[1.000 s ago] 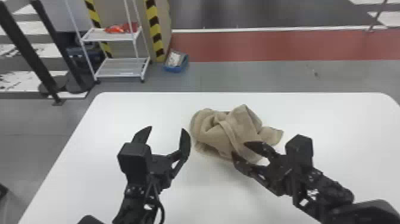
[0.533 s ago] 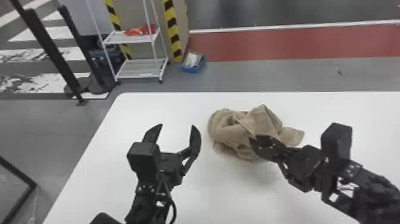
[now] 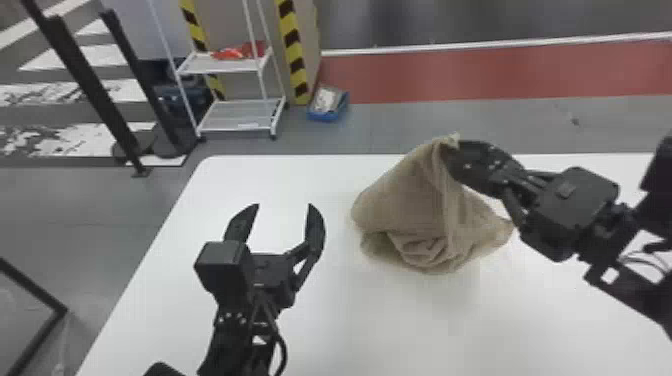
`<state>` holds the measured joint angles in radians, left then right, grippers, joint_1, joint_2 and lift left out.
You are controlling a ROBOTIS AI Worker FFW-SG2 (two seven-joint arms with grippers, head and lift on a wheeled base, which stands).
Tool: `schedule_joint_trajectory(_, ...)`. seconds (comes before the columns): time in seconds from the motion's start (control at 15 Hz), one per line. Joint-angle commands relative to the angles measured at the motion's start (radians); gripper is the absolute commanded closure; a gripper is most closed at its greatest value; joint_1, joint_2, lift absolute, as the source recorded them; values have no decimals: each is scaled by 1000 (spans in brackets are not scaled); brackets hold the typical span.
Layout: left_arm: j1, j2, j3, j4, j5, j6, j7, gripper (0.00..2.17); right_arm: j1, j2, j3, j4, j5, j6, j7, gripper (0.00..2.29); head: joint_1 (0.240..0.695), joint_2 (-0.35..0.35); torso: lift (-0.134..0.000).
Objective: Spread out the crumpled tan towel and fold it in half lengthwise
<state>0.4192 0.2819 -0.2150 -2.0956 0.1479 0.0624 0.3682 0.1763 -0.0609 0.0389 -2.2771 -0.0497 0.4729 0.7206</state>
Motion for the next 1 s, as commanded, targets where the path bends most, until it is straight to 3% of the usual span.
schedule_joint_trajectory(0.0, 9, 0, 16, 3, 2, -17, 0, 205, -14, 16, -68, -42, -78, 5, -1, 2017, 695, 174, -124)
schedule_joint_trajectory(0.13, 10, 0, 17, 8, 7, -20, 0, 205, 22, 4, -205, -98, -182, 17, 0, 2017, 689, 160, -124)
schedule_joint_trajectory(0.27, 10, 2, 19, 12, 7, -26, 0, 205, 94, -8, -402, -113, -317, 8, -1, 2017, 678, 130, -124)
schedule_joint_trajectory(0.33, 6, 2, 17, 19, 9, -29, -2, 205, 140, -3, -501, -96, -386, -19, -3, 2017, 677, 103, -124)
schedule_joint_trajectory(0.4, 1, 2, 17, 25, 12, -29, -2, 205, 175, 1, -570, -65, -414, -47, -3, 2017, 684, 30, -124)
schedule_joint_trajectory(0.6, -22, -1, -1, 52, 9, -29, -9, 205, 233, 4, -683, 90, -368, -65, 6, 2013, 695, -86, -124)
schedule_joint_trajectory(0.67, -31, -1, -9, 58, 5, -26, -9, 205, 239, 7, -682, 142, -312, -62, 8, 2013, 695, -159, -124)
schedule_joint_trajectory(0.93, -43, -1, -37, 60, -11, -8, -14, 198, 215, 13, -640, 243, -119, 60, -1, 1997, 695, -238, -124)
